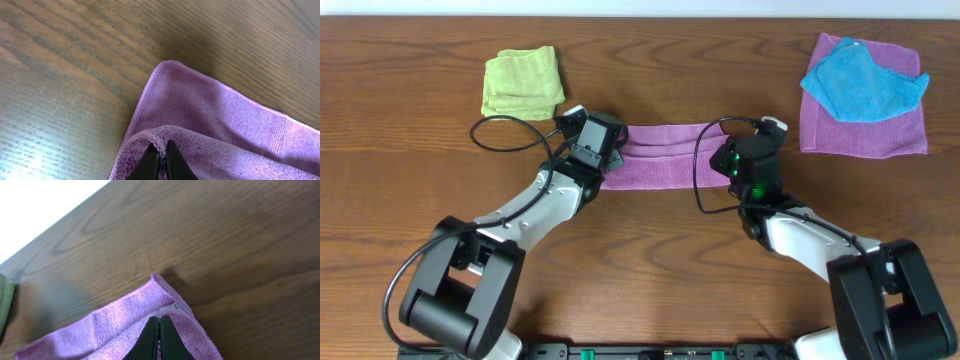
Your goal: Fold the cloth
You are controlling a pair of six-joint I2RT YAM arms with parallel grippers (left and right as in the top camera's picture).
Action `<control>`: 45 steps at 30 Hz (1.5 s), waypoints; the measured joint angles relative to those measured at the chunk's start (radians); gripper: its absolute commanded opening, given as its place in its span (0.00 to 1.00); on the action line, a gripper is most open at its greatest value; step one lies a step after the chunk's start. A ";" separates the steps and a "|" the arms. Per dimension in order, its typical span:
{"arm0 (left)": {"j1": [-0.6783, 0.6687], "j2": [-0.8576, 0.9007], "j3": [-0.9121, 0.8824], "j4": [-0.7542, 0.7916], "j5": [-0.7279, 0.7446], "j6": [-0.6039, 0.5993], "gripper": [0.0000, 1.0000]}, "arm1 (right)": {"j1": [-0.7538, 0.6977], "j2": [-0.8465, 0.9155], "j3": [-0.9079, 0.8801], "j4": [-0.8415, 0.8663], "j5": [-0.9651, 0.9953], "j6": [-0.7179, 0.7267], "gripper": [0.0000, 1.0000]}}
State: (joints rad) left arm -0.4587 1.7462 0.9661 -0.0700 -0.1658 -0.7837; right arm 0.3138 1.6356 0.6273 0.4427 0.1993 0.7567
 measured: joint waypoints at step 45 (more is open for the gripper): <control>0.027 -0.061 0.092 -0.201 0.286 0.048 0.95 | 0.000 -0.182 0.012 -0.286 -0.360 -0.097 0.99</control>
State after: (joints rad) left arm -0.4316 1.6852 1.0584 -0.2714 0.1204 -0.7357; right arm 0.3138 1.4540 0.6395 0.1562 -0.1604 0.6598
